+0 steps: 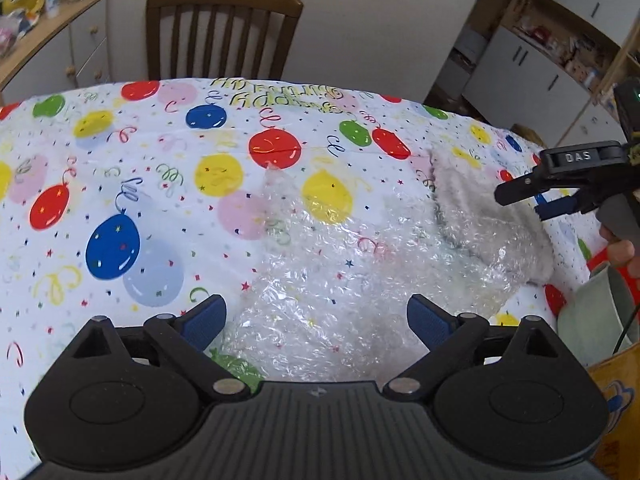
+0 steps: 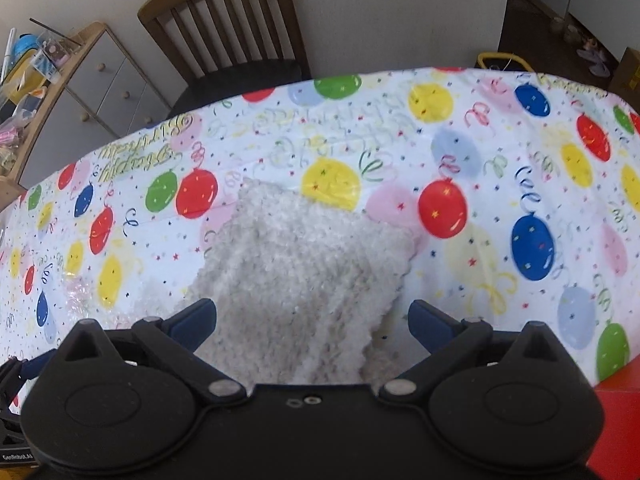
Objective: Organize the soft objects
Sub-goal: 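Grasp the bubble wrap with the left gripper while the right gripper grasps the white knitted cloth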
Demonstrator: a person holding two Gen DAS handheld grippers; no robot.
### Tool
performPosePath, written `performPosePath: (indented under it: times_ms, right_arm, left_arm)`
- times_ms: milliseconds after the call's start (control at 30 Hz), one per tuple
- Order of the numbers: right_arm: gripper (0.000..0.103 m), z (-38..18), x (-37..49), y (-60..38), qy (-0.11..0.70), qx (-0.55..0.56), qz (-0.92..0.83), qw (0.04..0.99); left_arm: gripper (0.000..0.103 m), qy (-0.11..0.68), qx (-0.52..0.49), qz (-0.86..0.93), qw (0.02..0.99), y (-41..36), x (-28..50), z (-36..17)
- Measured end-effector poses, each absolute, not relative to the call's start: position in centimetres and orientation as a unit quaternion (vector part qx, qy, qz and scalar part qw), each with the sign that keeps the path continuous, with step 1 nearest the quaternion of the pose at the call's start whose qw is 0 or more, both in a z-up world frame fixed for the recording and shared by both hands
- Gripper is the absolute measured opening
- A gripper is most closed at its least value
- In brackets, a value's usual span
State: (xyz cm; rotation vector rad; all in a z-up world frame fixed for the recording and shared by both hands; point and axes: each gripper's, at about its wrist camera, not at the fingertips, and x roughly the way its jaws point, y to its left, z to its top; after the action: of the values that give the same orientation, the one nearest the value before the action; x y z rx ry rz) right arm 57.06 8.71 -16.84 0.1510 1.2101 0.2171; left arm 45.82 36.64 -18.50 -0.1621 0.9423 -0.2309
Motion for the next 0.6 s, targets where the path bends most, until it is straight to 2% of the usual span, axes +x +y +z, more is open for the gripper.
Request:
performPosePath:
  times_ms: [100, 167, 200, 267, 367, 400, 467, 567, 600]
  right_arm:
    - [0.098, -17.6, 57.0, 9.3, 0.573, 0.063, 0.103, 0.811]
    - [0.094, -17.9, 56.9, 9.8, 0.574, 0.049, 0.100, 0.811]
    - [0.091, -18.1, 56.8, 10.0, 0.576, 0.044, 0.101, 0.810]
    - [0.088, -18.2, 56.6, 10.5, 0.572, 0.030, 0.100, 0.813]
    - [0.077, -18.0, 56.2, 11.3, 0.566, 0.002, 0.101, 0.818]
    - [0.071, -18.0, 56.1, 11.6, 0.563, -0.009, 0.103, 0.820]
    - [0.059, -17.8, 56.0, 12.0, 0.558, -0.026, 0.108, 0.822]
    - [0.038, -17.4, 55.7, 12.5, 0.549, -0.040, 0.115, 0.827]
    - [0.026, -17.3, 55.6, 12.6, 0.546, -0.042, 0.120, 0.828]
  left_arm:
    - [0.090, 0.449, -0.050, -0.106, 0.886, 36.0, 45.9, -18.5]
    - [0.074, 0.446, -0.026, -0.092, 0.890, 35.3, 46.0, -18.4]
    - [0.069, 0.445, -0.019, -0.089, 0.891, 35.2, 46.1, -18.4]
    - [0.052, 0.441, 0.002, -0.083, 0.894, 34.8, 46.3, -18.4]
    - [0.034, 0.434, 0.028, -0.076, 0.897, 34.3, 46.4, -18.4]
    - [0.030, 0.433, 0.030, -0.076, 0.898, 34.2, 46.4, -18.4]
    - [0.015, 0.429, 0.028, -0.076, 0.900, 34.2, 46.5, -18.5]
    - [0.009, 0.424, 0.022, -0.074, 0.902, 34.3, 46.3, -18.6]
    - [0.008, 0.422, 0.021, -0.072, 0.903, 34.4, 46.2, -18.6]
